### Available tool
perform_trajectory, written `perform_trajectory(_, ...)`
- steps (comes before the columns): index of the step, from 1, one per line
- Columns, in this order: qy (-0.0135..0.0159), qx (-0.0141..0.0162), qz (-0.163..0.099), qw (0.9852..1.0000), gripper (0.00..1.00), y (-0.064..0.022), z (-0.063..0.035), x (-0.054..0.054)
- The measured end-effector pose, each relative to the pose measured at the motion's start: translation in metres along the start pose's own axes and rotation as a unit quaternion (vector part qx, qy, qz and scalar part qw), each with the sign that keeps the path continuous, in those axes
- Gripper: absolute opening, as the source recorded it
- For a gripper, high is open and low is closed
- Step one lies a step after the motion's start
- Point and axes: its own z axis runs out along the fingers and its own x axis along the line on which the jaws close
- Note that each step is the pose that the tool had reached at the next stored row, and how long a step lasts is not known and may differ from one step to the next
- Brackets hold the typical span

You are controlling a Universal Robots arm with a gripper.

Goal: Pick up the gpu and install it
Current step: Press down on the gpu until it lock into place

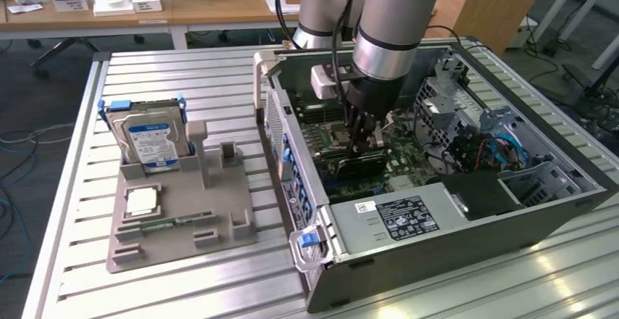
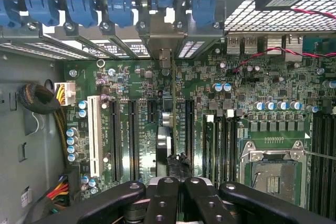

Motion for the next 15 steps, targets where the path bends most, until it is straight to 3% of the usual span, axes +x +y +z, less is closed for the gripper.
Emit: perform_trajectory(15, -0.0006, 0.0003, 0.0, 1.0, 0.11, 0.0007, -0.0025, -0.0001)
